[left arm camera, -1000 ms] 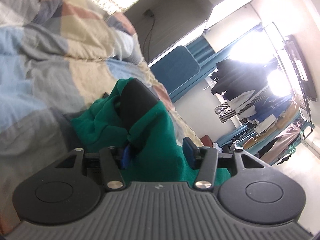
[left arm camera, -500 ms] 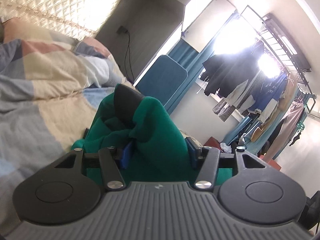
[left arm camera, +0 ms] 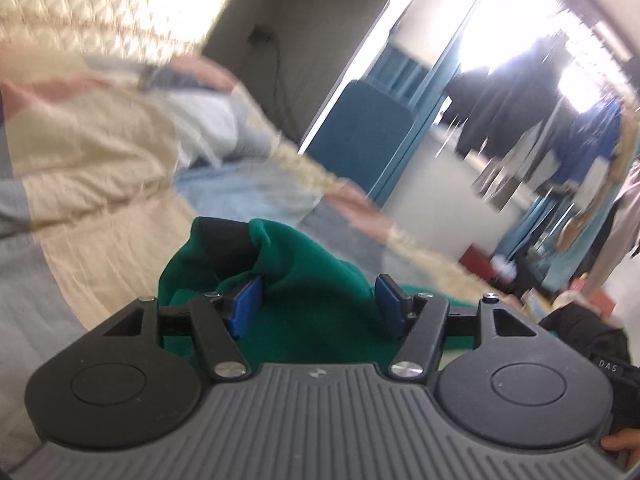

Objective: Fold large clothes
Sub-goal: 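Press the folded hoodie down and open both grippers, then grasp the edge of the folded green hoodie with both grippers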

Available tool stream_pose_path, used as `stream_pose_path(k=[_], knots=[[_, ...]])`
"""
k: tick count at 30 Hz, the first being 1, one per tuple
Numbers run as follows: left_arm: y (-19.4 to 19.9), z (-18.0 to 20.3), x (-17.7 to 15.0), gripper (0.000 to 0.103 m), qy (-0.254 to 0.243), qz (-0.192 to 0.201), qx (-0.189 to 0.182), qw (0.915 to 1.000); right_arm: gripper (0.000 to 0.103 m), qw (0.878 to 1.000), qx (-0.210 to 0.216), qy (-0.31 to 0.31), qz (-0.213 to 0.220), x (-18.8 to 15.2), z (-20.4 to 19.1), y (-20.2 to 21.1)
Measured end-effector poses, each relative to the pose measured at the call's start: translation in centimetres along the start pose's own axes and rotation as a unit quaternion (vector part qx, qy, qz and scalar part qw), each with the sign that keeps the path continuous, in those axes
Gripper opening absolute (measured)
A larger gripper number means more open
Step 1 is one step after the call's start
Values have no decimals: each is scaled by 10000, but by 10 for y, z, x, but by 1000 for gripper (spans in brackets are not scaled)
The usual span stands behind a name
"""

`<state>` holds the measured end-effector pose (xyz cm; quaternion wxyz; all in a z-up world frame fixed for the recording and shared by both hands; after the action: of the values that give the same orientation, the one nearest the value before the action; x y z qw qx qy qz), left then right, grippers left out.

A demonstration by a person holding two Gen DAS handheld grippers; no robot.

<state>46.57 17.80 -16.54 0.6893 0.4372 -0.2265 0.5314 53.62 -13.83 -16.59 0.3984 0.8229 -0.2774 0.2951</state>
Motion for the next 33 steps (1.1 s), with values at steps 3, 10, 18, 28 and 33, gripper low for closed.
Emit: stream_pose_path(k=[3,10,18,28,33], knots=[[-36,-22,-6,68,160,-366,165,9991,57,9998,-39,168,-111,-1,6,-33],[-74,-50,-13,68,292,-693,247,9969,57,9977,-195,619,-183,-2,9,-74],[-45,-34,-12,68,134,-534,203,9983,58,9983,-272,511,-89,-4,7,-63],[33,-5,-28,70,-635,-503,243,9964,61,9881,-753,1329,-156,-24,-14,13],[38,-2,-40,70,-760,-688,330,9942,61,9843,-1024,1437,-93,-27,-16,38]])
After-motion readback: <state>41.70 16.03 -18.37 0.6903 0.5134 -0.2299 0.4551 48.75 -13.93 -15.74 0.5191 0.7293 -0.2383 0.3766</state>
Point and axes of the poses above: each gripper's, at about its wrist camera, not at the fingertips, and y roughly against the way its jaws point, z to its right, x to its top, the point moved 3 cm from there along -y, roughly the way its jaws point, and after that the axes turned 4 degrees about -x, right-handed, at the moved point
